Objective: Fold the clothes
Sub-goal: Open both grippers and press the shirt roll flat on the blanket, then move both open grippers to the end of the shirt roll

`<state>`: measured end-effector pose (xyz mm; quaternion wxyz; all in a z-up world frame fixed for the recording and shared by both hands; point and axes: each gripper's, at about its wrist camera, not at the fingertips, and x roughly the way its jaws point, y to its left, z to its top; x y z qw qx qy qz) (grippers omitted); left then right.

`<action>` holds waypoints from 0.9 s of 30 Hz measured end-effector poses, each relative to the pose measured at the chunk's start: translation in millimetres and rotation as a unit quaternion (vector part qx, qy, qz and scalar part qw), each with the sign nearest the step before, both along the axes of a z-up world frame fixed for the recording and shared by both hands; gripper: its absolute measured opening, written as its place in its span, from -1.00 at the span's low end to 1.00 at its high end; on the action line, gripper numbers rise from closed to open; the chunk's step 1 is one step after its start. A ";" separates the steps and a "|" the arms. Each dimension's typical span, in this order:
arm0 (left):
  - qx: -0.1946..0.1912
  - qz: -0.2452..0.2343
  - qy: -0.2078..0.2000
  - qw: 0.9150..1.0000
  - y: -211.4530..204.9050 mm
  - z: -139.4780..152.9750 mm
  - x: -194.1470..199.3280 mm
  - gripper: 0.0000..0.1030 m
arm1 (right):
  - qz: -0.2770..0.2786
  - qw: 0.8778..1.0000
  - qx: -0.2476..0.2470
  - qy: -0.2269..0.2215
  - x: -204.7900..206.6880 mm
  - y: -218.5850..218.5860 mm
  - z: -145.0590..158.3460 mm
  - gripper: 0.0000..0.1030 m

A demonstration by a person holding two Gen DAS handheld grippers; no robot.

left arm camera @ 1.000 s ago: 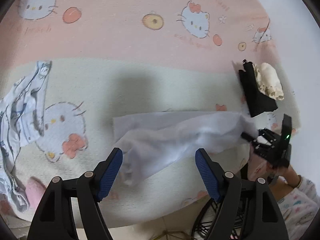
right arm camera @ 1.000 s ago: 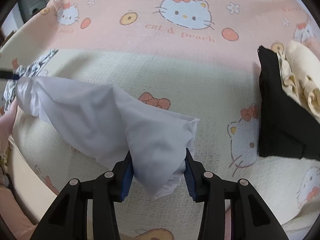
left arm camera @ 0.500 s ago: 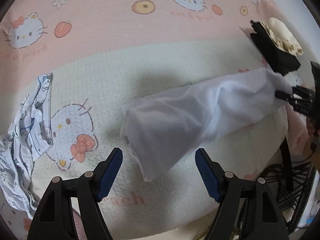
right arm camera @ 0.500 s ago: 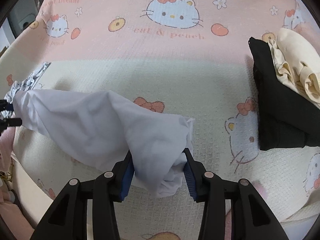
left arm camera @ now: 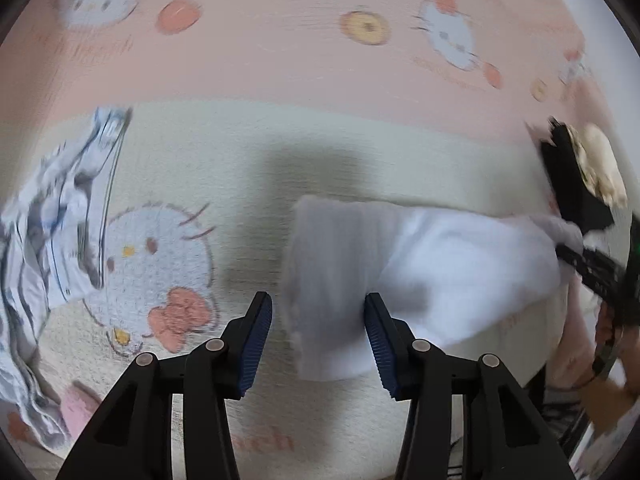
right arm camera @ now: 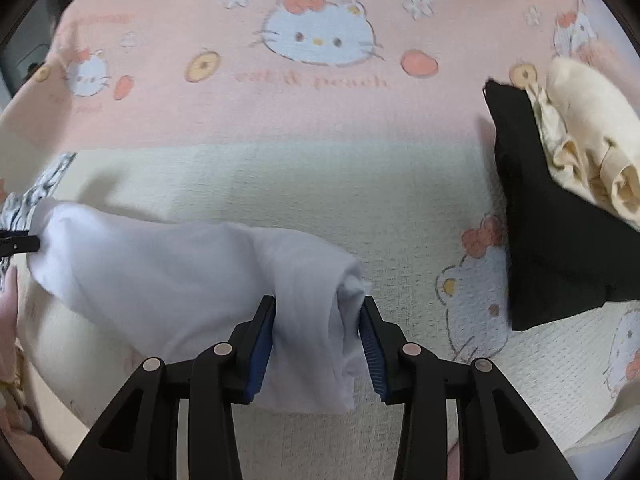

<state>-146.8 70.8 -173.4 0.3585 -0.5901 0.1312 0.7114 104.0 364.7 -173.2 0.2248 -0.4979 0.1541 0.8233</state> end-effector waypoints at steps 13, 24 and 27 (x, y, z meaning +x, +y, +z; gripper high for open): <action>0.048 0.028 -0.045 0.997 -18.7 -6.7 2.2 -0.10 | -0.039 0.998 -0.040 0.035 16.4 9.9 -4.5 0.09; -0.028 -0.079 0.078 0.993 7.4 54.6 45.7 0.02 | -0.022 0.998 -0.052 0.006 32.1 0.2 39.7 0.13; -0.054 -0.099 0.052 0.992 18.5 78.5 58.4 0.02 | -0.015 0.998 -0.055 -0.005 29.1 2.1 69.9 0.22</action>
